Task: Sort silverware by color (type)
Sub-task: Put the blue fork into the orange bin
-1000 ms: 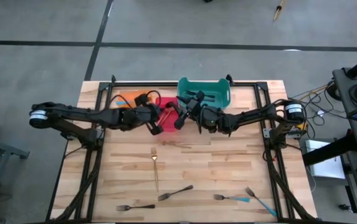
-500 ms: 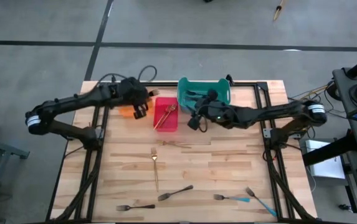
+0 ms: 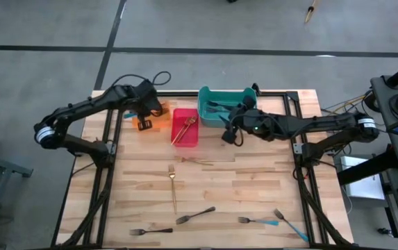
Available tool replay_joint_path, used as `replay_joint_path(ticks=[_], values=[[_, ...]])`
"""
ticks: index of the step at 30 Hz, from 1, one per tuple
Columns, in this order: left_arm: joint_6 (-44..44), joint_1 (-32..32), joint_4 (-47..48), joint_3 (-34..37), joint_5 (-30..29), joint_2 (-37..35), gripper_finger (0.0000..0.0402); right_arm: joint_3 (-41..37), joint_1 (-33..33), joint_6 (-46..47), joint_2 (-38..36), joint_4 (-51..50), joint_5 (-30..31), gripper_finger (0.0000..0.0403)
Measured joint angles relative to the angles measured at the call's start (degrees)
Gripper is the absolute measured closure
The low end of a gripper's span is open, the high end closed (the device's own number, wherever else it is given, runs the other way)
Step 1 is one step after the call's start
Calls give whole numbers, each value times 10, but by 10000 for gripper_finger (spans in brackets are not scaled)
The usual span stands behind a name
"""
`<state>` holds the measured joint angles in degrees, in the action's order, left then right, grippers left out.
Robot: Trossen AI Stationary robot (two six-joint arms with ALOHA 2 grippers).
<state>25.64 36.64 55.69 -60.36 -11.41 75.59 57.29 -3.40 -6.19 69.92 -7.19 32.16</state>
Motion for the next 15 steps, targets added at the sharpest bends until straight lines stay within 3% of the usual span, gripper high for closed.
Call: replay_joint_path(ticks=[3,8,15], values=[[5,0,14,0,-4,17,402,-7,0,-5,6,-6,-1,227],[59,3,14,0,-66,59,402,-22,-1,-21,11,-4,-1,227],[129,26,48,-41,-72,147,402,-33,-18,-44,11,-3,-2,227]])
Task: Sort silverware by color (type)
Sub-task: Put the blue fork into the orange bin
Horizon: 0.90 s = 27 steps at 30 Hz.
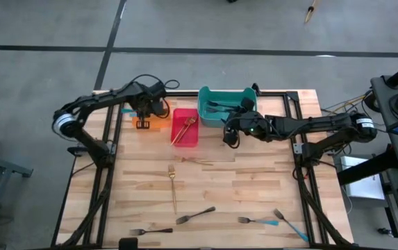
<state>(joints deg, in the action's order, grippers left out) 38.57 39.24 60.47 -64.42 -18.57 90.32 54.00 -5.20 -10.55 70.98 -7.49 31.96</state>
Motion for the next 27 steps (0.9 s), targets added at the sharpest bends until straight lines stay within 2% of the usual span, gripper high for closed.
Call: replay_joint_path(ticks=[12,18,27], values=[[25,55,29,-74,24,94,402,-6,-29,0,0,-3,-5,227],[8,60,35,-88,56,121,402,-6,-30,0,0,-8,-5,227],[-7,61,31,-91,57,125,402,-6,-30,0,0,-8,-6,227]])
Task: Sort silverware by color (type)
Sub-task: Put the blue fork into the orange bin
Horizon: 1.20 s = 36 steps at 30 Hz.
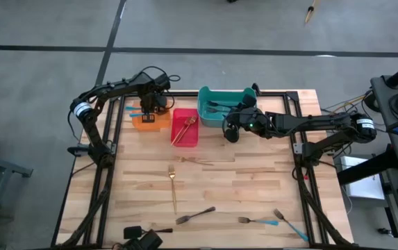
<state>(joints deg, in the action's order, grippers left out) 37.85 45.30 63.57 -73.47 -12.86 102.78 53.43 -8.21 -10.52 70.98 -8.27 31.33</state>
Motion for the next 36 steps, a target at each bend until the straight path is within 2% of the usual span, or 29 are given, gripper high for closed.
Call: replay_joint_path(ticks=[27,36], values=[[-2,0,-11,1,0,0,400,0,0,0,0,0,0,227],[-7,0,-16,1,-2,0,354,0,0,0,0,0,0,227]])
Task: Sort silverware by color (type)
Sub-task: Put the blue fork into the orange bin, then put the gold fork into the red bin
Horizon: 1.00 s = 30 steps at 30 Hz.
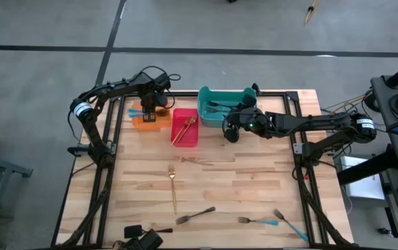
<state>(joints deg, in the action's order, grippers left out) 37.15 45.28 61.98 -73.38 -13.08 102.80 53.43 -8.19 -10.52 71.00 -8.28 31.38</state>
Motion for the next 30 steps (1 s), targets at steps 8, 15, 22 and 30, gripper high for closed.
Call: replay_joint_path(ticks=[8,15,22,30], values=[[-50,-6,-5,-13,1,-6,334,0,0,0,0,0,0,227],[-166,-42,-6,-35,18,-48,344,0,0,36,0,0,0,227],[-289,-142,-133,72,100,-205,354,0,0,119,0,-1,-41,227],[-424,-338,-379,253,17,-394,354,0,6,251,3,0,-185,227]])
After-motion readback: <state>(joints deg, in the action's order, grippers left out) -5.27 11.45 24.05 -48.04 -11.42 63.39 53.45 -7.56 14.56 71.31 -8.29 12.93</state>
